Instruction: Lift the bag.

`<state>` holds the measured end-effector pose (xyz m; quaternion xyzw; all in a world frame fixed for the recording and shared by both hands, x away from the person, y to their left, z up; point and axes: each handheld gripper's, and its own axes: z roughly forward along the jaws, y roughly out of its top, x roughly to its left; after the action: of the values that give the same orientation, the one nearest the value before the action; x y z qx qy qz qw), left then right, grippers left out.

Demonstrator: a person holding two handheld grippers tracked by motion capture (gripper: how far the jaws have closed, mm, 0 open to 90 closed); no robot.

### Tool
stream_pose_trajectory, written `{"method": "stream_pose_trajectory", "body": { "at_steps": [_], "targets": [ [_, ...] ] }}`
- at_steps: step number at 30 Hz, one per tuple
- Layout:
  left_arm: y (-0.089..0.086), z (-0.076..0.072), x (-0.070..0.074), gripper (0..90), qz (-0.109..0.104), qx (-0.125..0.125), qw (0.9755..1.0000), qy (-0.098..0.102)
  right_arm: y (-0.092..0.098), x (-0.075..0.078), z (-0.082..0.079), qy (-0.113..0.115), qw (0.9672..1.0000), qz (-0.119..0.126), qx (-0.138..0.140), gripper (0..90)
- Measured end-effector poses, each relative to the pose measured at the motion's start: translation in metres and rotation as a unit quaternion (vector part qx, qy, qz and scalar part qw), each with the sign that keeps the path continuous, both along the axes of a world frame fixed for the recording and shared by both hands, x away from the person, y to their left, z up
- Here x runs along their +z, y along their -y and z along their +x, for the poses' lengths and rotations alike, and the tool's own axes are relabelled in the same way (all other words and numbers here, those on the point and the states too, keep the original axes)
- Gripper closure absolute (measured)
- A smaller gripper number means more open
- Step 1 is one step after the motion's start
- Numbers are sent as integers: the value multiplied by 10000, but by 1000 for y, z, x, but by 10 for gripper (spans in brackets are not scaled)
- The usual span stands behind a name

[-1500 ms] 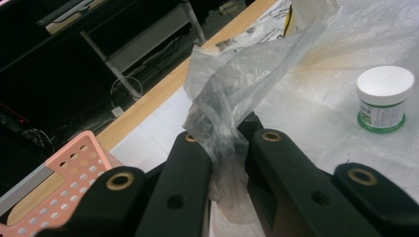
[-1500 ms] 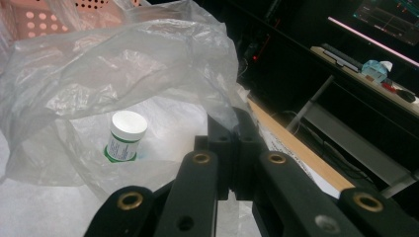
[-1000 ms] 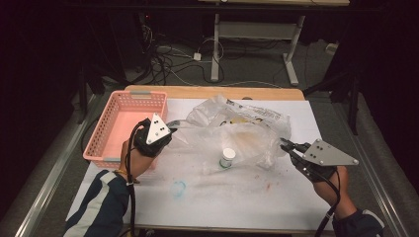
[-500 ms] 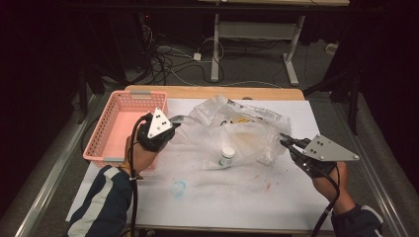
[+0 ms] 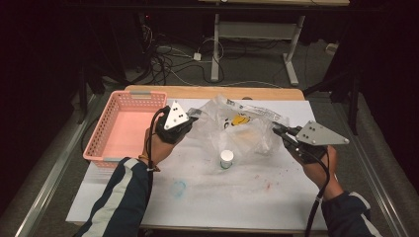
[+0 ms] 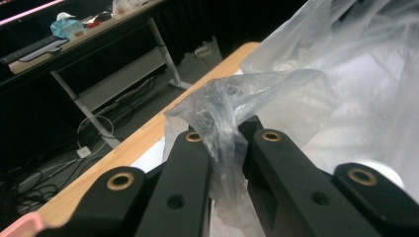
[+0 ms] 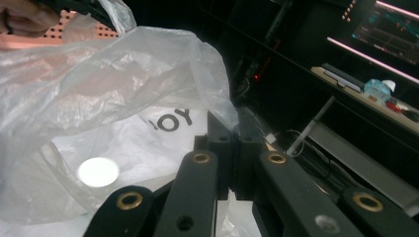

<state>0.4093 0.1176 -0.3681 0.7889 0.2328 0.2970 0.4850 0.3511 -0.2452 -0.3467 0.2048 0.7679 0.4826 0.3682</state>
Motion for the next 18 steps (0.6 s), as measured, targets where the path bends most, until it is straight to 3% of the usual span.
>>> {"method": "stream_pose_trajectory", "body": {
  "at_steps": [4,8,10,14,18],
  "targets": [
    [6,15,-6,871,-146,-22,9999,21,-1,-2,19,-82,9998,53,-186,900],
    [7,27,-9,871,-287,165,9994,-16,3,-6,38,-221,9988,147,-411,900],
    [4,33,-9,872,-498,206,9985,-112,5,-6,47,-280,9981,216,-506,900],
    [-3,38,-2,873,-940,343,9949,-139,9,0,59,-324,9963,383,-694,900],
    [-3,36,12,873,-993,359,9944,-71,10,13,63,-339,9951,565,-731,900]
  ]
}}
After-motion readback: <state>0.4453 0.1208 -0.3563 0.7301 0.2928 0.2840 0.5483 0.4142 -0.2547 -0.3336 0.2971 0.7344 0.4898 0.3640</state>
